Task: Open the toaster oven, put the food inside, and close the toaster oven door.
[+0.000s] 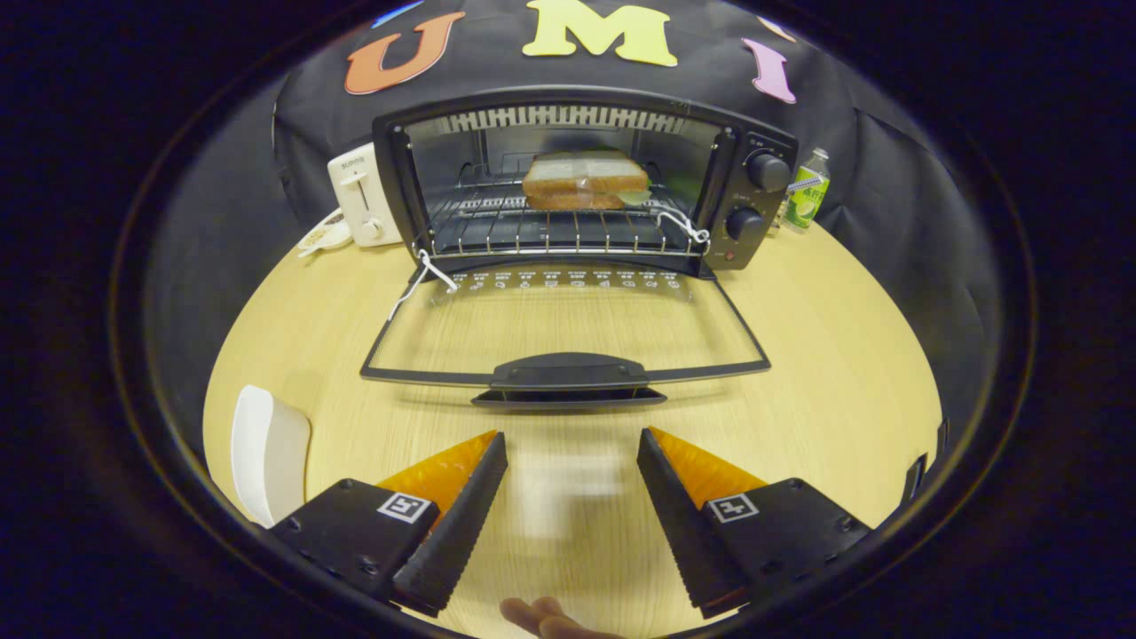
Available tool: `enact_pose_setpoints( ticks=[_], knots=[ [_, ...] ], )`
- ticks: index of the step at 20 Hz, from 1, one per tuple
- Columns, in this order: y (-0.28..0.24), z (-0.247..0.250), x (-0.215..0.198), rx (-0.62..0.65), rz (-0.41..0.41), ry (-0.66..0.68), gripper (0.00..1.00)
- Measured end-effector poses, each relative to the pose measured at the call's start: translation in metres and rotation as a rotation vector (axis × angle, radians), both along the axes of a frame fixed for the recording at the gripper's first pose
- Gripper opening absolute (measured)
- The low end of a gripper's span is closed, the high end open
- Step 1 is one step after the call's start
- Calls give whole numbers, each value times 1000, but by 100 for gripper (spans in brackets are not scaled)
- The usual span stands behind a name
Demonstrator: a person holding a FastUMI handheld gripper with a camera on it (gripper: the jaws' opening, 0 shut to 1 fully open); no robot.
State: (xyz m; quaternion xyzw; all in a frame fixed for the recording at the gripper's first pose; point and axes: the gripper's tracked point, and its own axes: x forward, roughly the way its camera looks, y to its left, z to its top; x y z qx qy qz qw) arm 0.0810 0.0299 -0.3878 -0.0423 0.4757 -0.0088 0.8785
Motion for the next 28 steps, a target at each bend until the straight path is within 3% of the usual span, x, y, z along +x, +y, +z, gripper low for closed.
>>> enact_pose_setpoints(
  ticks=[15, 28],
  knots=[
    [1, -1, 16, 32, -6, -24, 97],
    [3, 37, 14, -9, 0, -189, 97]
  ],
)
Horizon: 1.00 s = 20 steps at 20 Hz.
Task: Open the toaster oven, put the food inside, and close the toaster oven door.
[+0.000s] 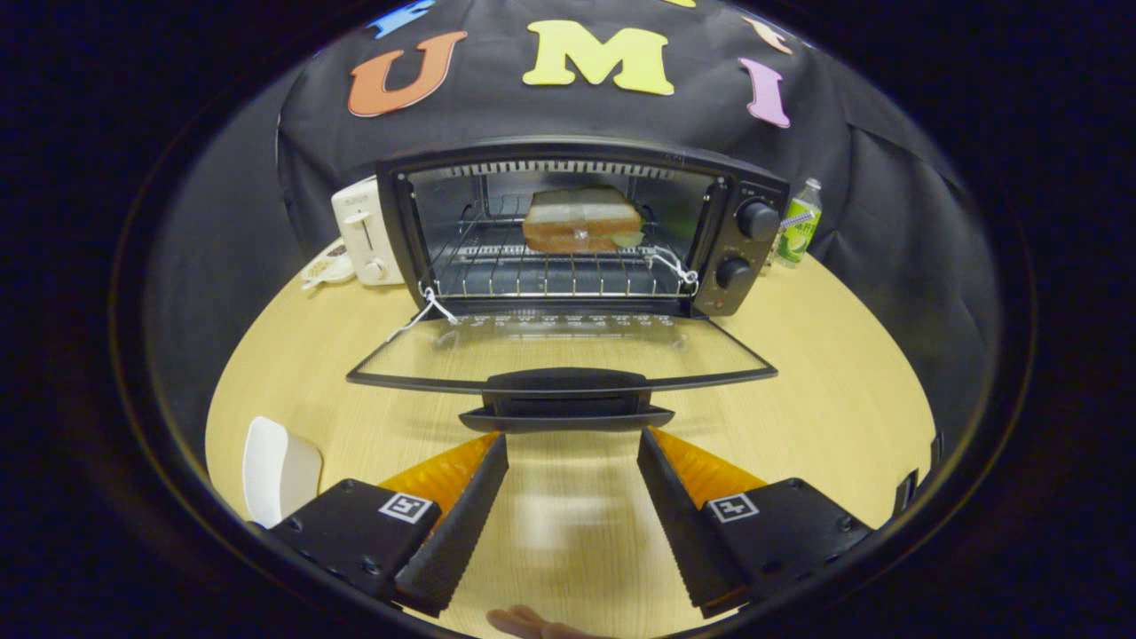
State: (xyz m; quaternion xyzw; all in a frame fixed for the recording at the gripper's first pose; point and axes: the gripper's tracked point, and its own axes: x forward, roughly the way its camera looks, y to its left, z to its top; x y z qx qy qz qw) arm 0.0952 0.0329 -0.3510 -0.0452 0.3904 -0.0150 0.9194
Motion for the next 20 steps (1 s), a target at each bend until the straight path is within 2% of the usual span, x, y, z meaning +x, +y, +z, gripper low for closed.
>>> enact_pose_setpoints(
  ticks=[7, 14, 17, 20],
  knots=[
    [5, 39, 3, -59, 4, -247, 97],
    [12, 69, 27, -93, 38, -481, 96],
    [15, 84, 27, -27, 38, -553, 98],
    [8, 101, 21, 13, 43, -565, 99]
  ],
)
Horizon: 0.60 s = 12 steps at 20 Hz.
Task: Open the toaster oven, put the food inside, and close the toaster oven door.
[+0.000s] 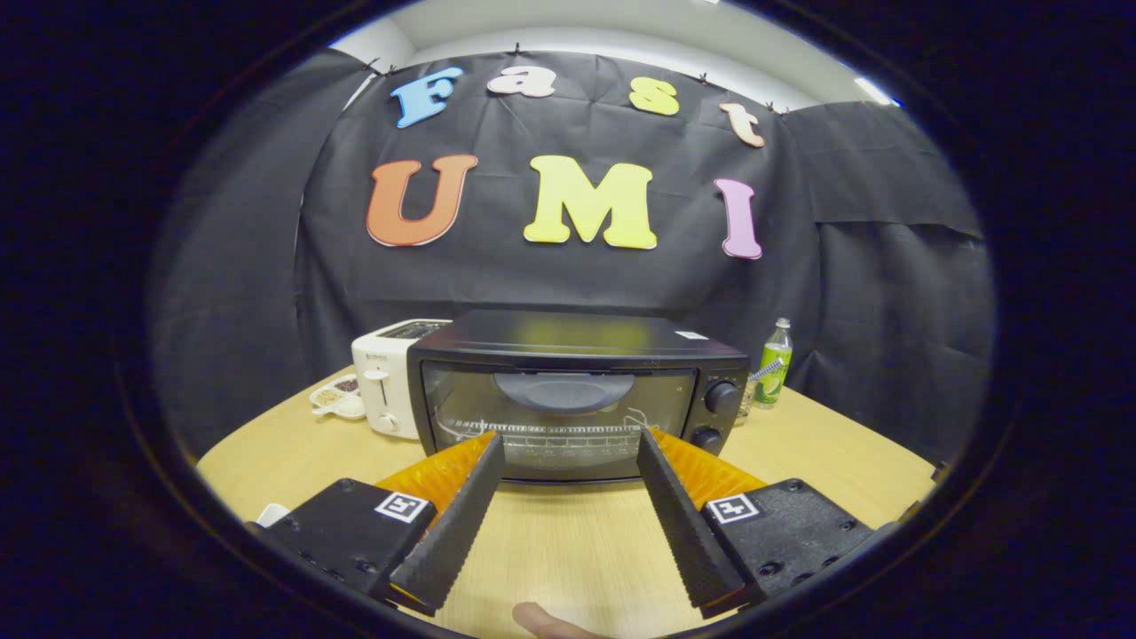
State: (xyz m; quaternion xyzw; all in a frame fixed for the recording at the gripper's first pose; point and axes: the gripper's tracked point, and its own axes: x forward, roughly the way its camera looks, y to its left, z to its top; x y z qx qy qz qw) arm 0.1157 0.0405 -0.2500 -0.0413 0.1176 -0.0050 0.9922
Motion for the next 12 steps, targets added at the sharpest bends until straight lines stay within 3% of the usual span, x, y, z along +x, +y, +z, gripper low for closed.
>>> enact_pose_setpoints(
  ticks=[6, 12],
  knots=[
    [-32, 69, -35, 8, -15, -53, 99],
    [-73, 159, -96, 45, -52, -133, 100]
  ],
)
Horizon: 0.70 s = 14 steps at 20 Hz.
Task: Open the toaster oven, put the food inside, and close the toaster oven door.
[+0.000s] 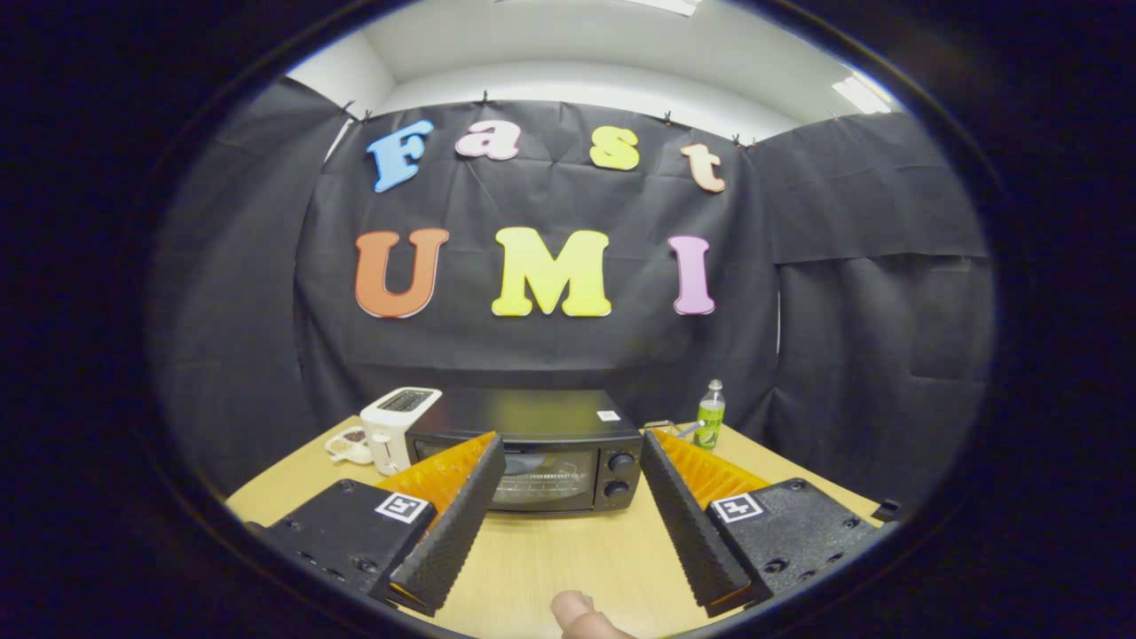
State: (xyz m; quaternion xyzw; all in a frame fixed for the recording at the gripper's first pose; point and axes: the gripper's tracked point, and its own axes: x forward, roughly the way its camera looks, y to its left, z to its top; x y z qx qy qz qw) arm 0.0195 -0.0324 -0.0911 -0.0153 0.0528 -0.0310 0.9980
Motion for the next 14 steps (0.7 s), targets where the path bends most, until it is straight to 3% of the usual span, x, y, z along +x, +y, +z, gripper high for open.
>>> enact_pose_setpoints(
  ticks=[5, 10, 14],
  knots=[
    [-19, 52, -49, 100, 74, -37, 100],
    [-62, 89, -82, 45, 24, -122, 100],
    [-66, 103, -97, 55, 15, -178, 100]
  ],
)
